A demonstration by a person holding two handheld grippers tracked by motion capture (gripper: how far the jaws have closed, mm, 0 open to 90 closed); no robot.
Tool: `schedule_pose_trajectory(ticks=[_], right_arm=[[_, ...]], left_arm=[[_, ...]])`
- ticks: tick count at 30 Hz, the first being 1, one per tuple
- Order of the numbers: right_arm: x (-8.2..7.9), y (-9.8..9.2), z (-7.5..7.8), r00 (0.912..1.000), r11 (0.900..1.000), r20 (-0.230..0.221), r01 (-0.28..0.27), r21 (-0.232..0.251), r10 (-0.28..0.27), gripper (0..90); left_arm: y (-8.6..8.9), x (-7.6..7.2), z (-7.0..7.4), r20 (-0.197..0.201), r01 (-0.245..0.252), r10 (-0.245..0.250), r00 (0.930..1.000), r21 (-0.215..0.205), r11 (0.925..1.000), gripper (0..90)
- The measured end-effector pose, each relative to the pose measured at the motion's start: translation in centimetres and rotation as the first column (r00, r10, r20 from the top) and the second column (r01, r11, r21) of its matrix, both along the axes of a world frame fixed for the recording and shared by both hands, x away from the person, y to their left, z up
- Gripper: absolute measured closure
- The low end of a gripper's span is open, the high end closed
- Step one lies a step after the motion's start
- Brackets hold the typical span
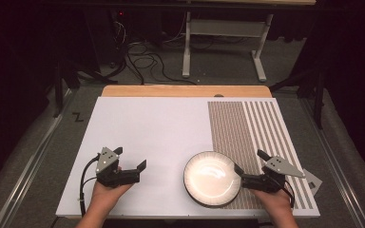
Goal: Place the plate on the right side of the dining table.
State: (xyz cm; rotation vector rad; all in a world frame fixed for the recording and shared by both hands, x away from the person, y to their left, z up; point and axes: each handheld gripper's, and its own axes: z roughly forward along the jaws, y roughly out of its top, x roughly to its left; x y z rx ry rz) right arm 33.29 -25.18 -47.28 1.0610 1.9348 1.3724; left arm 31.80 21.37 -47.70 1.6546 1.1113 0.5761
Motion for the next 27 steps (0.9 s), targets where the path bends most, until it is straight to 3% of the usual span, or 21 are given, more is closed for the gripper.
schedule_pose_trajectory(ticks=[19, 27], right_arm=[[-0.02, -0.25, 0.16, 0.9999, 1.000, 0.002, 0.017, -0.003, -0.017, 0.8], [-0.32, -0.42, 0.28, 0.9991, 0.999, -0.013, 0.041, 0.002, -0.041, 5.9]], left_arm=[[-0.13, 0.02, -0.03, 0.011, 0.000, -0.001, 0.9999, 0.047, 0.9989, 0.6], [-0.16, 0.05, -0.28, 0.000, -0.001, 0.001, 1.0000, 0.056, 0.9984, 0.6]])
